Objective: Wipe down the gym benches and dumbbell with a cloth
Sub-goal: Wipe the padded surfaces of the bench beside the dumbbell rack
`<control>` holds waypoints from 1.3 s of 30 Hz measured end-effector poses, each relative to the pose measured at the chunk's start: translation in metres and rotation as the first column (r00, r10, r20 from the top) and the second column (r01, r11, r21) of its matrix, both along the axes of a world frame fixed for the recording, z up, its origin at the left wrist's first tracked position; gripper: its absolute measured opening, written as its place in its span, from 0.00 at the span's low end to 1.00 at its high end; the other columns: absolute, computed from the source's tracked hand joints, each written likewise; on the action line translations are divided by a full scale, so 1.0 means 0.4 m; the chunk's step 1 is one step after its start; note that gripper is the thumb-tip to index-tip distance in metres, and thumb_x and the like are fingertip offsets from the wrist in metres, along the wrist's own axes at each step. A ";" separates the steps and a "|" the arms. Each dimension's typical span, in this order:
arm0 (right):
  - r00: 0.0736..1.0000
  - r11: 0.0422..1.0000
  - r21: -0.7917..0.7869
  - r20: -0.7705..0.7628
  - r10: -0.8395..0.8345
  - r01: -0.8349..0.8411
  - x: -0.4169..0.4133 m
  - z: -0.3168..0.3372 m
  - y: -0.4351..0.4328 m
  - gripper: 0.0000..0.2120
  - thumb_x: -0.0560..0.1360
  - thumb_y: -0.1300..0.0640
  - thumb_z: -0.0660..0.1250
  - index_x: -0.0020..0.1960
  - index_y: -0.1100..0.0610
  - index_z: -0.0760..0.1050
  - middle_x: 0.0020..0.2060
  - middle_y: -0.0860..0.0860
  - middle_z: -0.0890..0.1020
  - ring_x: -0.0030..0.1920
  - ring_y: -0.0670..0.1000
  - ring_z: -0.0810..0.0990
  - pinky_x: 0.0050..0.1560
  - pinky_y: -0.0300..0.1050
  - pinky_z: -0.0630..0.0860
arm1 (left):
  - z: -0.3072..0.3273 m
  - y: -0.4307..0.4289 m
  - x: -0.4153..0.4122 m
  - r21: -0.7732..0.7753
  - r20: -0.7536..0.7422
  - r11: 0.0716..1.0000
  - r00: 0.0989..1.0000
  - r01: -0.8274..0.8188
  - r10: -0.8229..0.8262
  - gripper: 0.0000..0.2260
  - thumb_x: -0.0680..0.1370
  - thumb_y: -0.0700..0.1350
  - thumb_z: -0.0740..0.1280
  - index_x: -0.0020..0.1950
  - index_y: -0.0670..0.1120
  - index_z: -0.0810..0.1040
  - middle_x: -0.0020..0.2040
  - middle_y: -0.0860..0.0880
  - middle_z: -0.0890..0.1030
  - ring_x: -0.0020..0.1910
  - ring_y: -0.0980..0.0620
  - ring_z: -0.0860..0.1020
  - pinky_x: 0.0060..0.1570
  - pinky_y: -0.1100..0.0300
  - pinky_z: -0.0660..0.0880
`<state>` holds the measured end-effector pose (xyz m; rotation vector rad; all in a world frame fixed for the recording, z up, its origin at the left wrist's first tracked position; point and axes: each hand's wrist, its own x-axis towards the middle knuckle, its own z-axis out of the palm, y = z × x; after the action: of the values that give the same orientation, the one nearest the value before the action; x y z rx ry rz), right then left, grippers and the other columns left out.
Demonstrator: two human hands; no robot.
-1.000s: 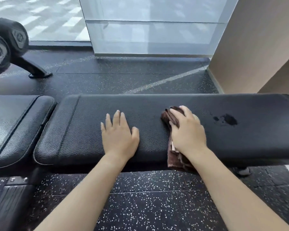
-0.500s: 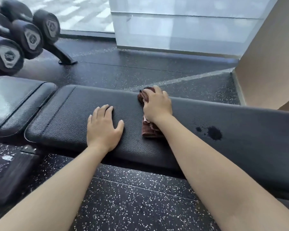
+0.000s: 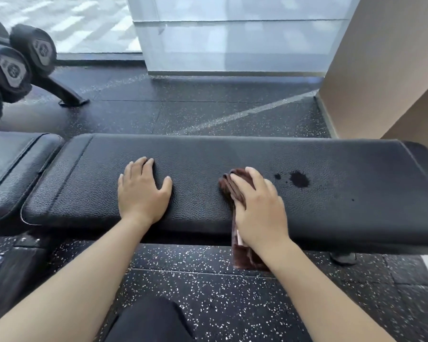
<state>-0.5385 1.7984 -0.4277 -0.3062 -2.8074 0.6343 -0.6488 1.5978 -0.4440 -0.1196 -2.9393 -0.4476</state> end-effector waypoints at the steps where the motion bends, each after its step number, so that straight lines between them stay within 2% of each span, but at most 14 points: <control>1: 0.999 0.999 -0.004 -0.006 -0.049 0.049 -0.002 -0.002 0.021 0.20 0.76 0.56 0.62 0.68 0.48 0.69 0.71 0.50 0.66 0.65 0.56 0.66 0.60 0.55 0.69 | 0.000 0.001 0.001 0.008 -0.003 1.000 1.000 0.009 -0.009 0.27 0.76 0.56 0.59 0.71 0.44 0.65 0.73 0.46 0.65 0.73 0.46 0.57 0.73 0.47 0.53; 4: 0.990 0.990 -0.020 0.028 -0.138 0.139 -0.080 0.003 0.060 0.19 0.77 0.55 0.60 0.68 0.49 0.69 0.71 0.51 0.65 0.66 0.58 0.65 0.65 0.55 0.66 | 0.001 0.001 0.003 0.010 -0.002 1.000 1.000 0.024 -0.024 0.27 0.76 0.55 0.59 0.71 0.44 0.65 0.73 0.46 0.64 0.73 0.45 0.57 0.73 0.47 0.52; 10: 0.983 0.989 0.004 0.114 -0.147 0.148 -0.233 0.029 0.067 0.21 0.77 0.56 0.60 0.70 0.49 0.66 0.72 0.51 0.63 0.67 0.59 0.65 0.66 0.55 0.65 | -0.003 -0.008 0.011 0.008 0.012 0.998 0.998 0.063 -0.063 0.26 0.77 0.54 0.58 0.72 0.44 0.64 0.74 0.45 0.63 0.74 0.44 0.56 0.73 0.48 0.51; 19: 0.988 0.988 0.002 0.027 -0.152 0.152 0.045 0.004 0.007 0.21 0.76 0.58 0.64 0.68 0.48 0.70 0.70 0.48 0.67 0.66 0.54 0.67 0.62 0.54 0.69 | 0.010 -0.006 0.018 0.057 0.019 0.996 0.997 0.075 -0.076 0.25 0.75 0.52 0.61 0.70 0.43 0.68 0.72 0.44 0.66 0.73 0.43 0.59 0.72 0.48 0.54; 24: 0.975 0.975 -0.034 0.038 -0.219 0.220 -0.094 0.007 0.052 0.19 0.78 0.55 0.60 0.68 0.50 0.70 0.71 0.51 0.65 0.67 0.57 0.65 0.65 0.55 0.66 | 0.009 0.001 0.001 0.078 -0.013 0.995 0.998 0.060 -0.060 0.24 0.74 0.52 0.63 0.68 0.44 0.70 0.70 0.44 0.69 0.71 0.43 0.62 0.72 0.48 0.57; 28: 0.978 0.981 -0.043 0.093 -0.184 0.189 -0.194 0.029 0.067 0.19 0.79 0.54 0.57 0.70 0.50 0.67 0.72 0.51 0.63 0.67 0.59 0.63 0.65 0.56 0.64 | 0.012 0.000 0.006 0.041 0.007 0.997 0.998 0.061 -0.061 0.24 0.75 0.52 0.62 0.69 0.43 0.69 0.71 0.43 0.67 0.72 0.43 0.61 0.72 0.47 0.55; 31: 0.988 0.988 -0.085 0.099 -0.120 0.129 -0.173 0.037 0.072 0.20 0.79 0.55 0.57 0.70 0.50 0.66 0.73 0.51 0.62 0.68 0.58 0.63 0.66 0.56 0.65 | 0.025 0.017 0.016 -0.016 0.048 0.990 0.990 0.137 -0.136 0.21 0.78 0.47 0.60 0.69 0.40 0.68 0.71 0.39 0.66 0.71 0.41 0.61 0.71 0.45 0.56; 33: 0.991 0.992 -0.082 0.096 -0.088 0.096 -0.123 0.030 0.082 0.20 0.78 0.56 0.58 0.70 0.49 0.66 0.73 0.49 0.62 0.68 0.57 0.63 0.65 0.56 0.65 | 0.034 0.047 0.027 0.004 0.049 0.976 0.975 0.216 -0.216 0.19 0.78 0.44 0.60 0.68 0.39 0.70 0.70 0.39 0.68 0.70 0.41 0.64 0.70 0.47 0.60; 36: 0.988 0.988 -0.044 0.065 -0.142 0.145 -0.009 0.006 0.140 0.20 0.77 0.56 0.60 0.69 0.47 0.68 0.72 0.48 0.63 0.67 0.56 0.64 0.64 0.55 0.66 | 0.041 0.153 0.081 0.077 0.069 0.952 0.951 0.296 -0.302 0.21 0.77 0.48 0.62 0.68 0.42 0.70 0.70 0.43 0.68 0.70 0.44 0.63 0.71 0.48 0.59; 39: 0.969 0.968 -0.058 0.040 -0.242 0.244 0.041 0.003 0.223 0.19 0.78 0.55 0.60 0.68 0.48 0.70 0.71 0.49 0.64 0.67 0.57 0.65 0.64 0.55 0.67 | 0.023 0.257 0.131 0.071 0.088 0.953 0.950 0.295 -0.300 0.23 0.77 0.53 0.59 0.71 0.48 0.67 0.73 0.45 0.64 0.73 0.46 0.57 0.72 0.44 0.50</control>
<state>-0.5220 1.8875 -0.4267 -0.6669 -2.7228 0.6660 -0.5963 1.7006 -0.4347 -0.5554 -3.0094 -0.5941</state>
